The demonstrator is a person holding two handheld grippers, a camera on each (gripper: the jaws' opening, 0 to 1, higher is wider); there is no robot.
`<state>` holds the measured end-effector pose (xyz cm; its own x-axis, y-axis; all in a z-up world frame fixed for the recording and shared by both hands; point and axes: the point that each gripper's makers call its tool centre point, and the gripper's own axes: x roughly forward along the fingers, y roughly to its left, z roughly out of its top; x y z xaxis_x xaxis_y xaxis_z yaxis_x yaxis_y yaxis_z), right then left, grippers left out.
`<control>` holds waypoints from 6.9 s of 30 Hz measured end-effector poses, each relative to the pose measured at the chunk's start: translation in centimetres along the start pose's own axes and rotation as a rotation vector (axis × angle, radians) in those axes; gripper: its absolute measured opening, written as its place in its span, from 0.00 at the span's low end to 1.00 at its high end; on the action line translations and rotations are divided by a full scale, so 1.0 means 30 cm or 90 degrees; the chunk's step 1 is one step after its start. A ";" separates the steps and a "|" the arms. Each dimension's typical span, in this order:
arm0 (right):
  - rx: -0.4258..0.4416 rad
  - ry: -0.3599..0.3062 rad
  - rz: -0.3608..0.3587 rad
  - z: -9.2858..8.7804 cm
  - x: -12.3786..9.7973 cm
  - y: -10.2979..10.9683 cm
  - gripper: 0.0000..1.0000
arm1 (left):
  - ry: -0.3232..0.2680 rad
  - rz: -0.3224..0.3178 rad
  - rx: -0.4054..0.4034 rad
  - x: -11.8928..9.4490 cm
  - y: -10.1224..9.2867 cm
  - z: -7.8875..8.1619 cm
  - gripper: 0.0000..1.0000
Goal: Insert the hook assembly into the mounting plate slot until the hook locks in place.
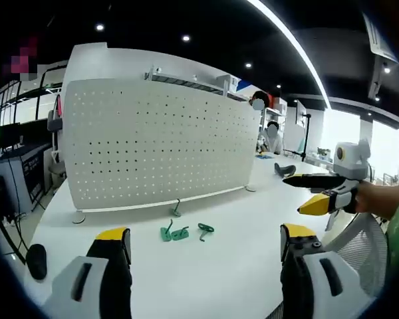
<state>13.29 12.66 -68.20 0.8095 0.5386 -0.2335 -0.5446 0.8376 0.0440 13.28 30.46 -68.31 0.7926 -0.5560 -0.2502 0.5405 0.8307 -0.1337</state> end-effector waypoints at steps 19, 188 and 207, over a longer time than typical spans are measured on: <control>0.003 0.002 -0.001 -0.003 -0.001 -0.006 0.95 | 0.002 -0.001 0.004 0.007 -0.009 -0.004 0.94; -0.003 0.163 0.114 0.022 0.605 -0.202 0.72 | 0.033 0.016 0.006 0.037 0.025 -0.036 0.90; 0.029 0.201 0.115 -0.034 0.676 -0.219 0.68 | 0.029 0.015 0.003 0.043 0.024 -0.022 0.90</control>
<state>33.06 17.98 -74.20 0.5901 0.6295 -0.5055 -0.6564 0.7386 0.1535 14.50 30.35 -69.35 0.7920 -0.5338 -0.2964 0.5228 0.8436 -0.1223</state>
